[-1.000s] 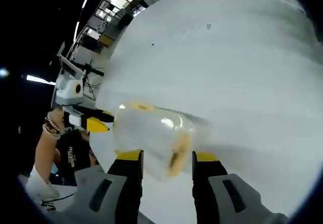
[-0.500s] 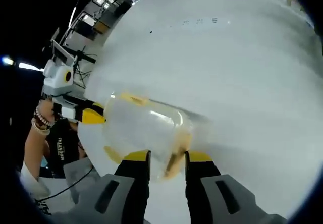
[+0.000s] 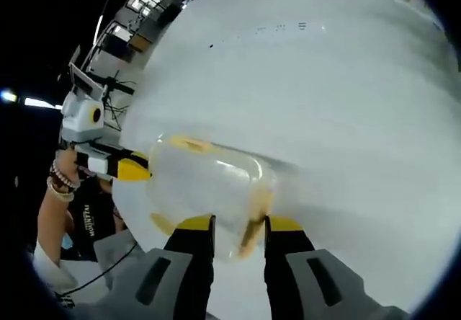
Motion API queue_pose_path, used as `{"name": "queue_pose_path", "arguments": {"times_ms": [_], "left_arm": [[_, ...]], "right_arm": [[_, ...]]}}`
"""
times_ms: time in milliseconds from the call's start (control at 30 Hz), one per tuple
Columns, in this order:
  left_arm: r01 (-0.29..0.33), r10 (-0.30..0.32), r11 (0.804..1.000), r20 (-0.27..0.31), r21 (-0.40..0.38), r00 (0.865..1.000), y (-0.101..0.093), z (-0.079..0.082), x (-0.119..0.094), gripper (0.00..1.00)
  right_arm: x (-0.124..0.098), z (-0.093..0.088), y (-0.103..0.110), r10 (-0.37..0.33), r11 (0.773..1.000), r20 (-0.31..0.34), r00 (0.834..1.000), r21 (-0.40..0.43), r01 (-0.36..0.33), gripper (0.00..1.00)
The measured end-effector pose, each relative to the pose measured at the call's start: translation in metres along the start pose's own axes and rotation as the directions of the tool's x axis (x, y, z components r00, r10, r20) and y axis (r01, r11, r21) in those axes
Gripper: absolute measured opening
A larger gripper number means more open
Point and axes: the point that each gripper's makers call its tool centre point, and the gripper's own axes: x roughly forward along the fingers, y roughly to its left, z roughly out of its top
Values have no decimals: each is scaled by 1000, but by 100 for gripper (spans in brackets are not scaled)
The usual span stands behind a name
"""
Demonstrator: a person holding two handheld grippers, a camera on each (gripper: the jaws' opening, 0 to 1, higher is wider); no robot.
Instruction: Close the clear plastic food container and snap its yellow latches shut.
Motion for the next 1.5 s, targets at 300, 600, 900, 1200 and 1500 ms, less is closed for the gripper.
{"name": "queue_pose_path", "arguments": {"times_ms": [300,600,900,1200,1500], "left_arm": [[4,-6,999,28,46,1000,1,4,-1,9],[-65,31,954,117,292,993,0,9,-7,10],[-186,11,751,270,634,963,-24,24,-28,2],[-149,-37,756,268,638,963,-39,20,-30,0],[-119,-83,715,253,689,964,-60,19,-17,0]], "right_arm": [[-1,0,-3,2,1000,37,999,-13,-2,25],[1,9,-6,-14,991,109,994,-129,28,34],[-14,16,-15,-171,901,82,982,-391,189,37],[-26,19,7,-178,884,119,977,-417,212,22],[-22,32,47,-127,838,149,981,-513,186,7]]}}
